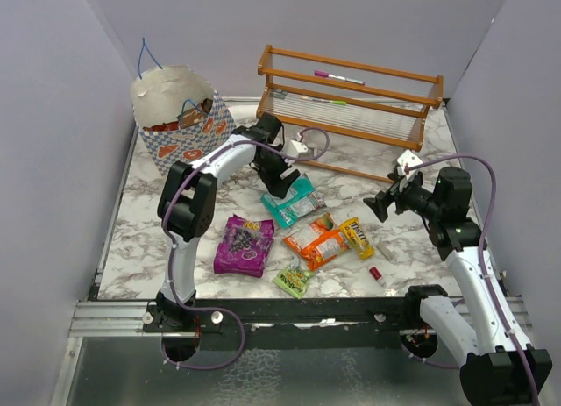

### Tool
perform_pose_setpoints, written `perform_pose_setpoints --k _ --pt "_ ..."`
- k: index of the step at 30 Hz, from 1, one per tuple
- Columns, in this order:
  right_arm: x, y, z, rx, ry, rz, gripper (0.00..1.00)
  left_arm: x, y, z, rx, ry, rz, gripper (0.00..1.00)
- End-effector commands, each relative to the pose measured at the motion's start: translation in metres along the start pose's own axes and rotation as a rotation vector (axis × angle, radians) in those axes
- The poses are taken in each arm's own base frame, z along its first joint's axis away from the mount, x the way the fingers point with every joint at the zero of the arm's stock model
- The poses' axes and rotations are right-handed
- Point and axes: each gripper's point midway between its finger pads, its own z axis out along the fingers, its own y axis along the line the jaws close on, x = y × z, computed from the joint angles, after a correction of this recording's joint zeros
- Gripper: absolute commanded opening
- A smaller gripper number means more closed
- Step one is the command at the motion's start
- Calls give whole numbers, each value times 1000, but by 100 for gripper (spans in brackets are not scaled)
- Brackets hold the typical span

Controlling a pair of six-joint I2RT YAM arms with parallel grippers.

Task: Place the snacks into the paper bag
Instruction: Pick up the snack from the center of the board.

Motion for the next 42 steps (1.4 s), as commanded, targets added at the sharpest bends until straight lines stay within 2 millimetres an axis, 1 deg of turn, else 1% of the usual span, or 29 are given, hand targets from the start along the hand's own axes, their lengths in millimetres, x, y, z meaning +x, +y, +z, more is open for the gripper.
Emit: perform_pose_setpoints --k 1,4,7,13,15,18,20,27,31,32,42 --pt "-1 0 -1 -3 -15 -21 99 14 2 5 42 46 -16 81" --pt "-2 1 -1 -7 -18 -22 100 21 0 11 65 63 -24 81" --pt "0 -1 -1 -2 -12 -21 99 27 -7 14 96 57 -34 76" --pt "2 -2 1 0 -5 -18 100 44 -25 24 146 37 -68 60" --pt "2 0 1 -12 -6 -15 100 46 -28 26 142 18 -74 56" --pt "2 -2 1 3 -3 -19 99 50 -29 26 129 2 -73 48" --pt "2 -1 1 -2 -4 -17 99 48 -29 26 117 -18 -64 43" --pt "1 -1 0 -1 -8 -24 99 34 -24 19 81 -71 -57 20" --pt "1 -3 -1 13 -8 -31 99 20 -23 8 69 -101 -35 3" --pt "1 -3 -1 9 -8 -31 100 16 -23 4 63 -110 -21 0" --pt "1 -3 -1 9 -9 -37 99 -26 -30 -54 -1 -215 106 0"
